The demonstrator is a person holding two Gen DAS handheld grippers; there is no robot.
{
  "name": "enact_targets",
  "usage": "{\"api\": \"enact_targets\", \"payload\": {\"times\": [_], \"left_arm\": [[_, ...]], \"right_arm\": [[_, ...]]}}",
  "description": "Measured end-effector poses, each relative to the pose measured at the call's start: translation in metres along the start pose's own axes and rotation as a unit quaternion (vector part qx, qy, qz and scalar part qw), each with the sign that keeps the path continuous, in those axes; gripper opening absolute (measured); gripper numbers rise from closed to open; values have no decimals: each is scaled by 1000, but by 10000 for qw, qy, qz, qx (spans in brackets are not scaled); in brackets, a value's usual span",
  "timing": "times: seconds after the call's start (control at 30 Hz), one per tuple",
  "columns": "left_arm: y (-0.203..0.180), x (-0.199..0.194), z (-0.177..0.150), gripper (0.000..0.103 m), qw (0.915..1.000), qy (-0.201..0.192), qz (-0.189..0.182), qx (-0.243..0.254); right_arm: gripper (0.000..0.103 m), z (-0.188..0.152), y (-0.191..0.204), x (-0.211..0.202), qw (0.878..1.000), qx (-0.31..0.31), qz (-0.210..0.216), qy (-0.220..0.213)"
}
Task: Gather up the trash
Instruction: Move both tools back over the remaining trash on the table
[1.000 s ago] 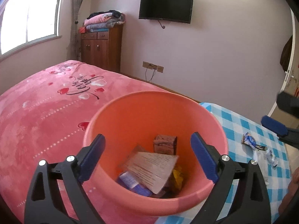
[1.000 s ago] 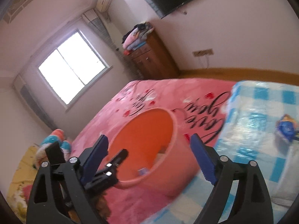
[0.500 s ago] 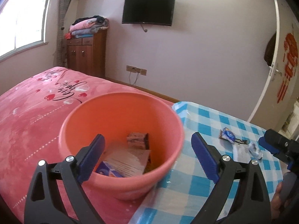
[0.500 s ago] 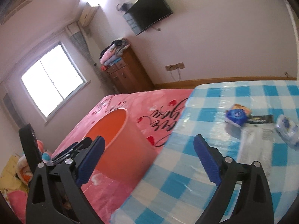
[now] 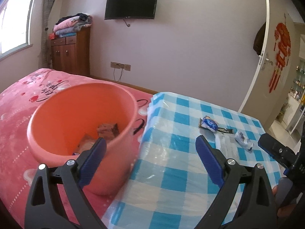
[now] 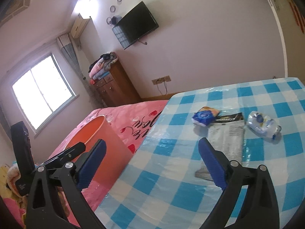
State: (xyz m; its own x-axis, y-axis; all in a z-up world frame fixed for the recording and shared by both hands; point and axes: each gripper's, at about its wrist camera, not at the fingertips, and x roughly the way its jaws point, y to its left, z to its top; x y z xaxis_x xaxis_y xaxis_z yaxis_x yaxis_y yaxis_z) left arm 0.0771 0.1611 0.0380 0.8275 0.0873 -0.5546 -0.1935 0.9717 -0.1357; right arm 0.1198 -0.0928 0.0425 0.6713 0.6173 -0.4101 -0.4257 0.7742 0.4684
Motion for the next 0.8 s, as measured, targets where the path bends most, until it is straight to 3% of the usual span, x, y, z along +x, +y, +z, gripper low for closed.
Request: {"api": "enact_targets", "payload": {"times": [0.43, 0.63, 0.8], "left_arm": [[-32, 22, -24, 95, 9987, 411, -290, 57], [-46, 34, -34, 95, 9974, 621, -325, 156], [-65, 47, -41, 95, 9955, 797, -400, 313]], "right_arm": [[98, -15, -36, -11, 9991, 279, 304, 39], [98, -19, -58, -11, 9984, 516, 209, 132], [98, -18, -84, -19, 9983, 570, -108, 56]]}}
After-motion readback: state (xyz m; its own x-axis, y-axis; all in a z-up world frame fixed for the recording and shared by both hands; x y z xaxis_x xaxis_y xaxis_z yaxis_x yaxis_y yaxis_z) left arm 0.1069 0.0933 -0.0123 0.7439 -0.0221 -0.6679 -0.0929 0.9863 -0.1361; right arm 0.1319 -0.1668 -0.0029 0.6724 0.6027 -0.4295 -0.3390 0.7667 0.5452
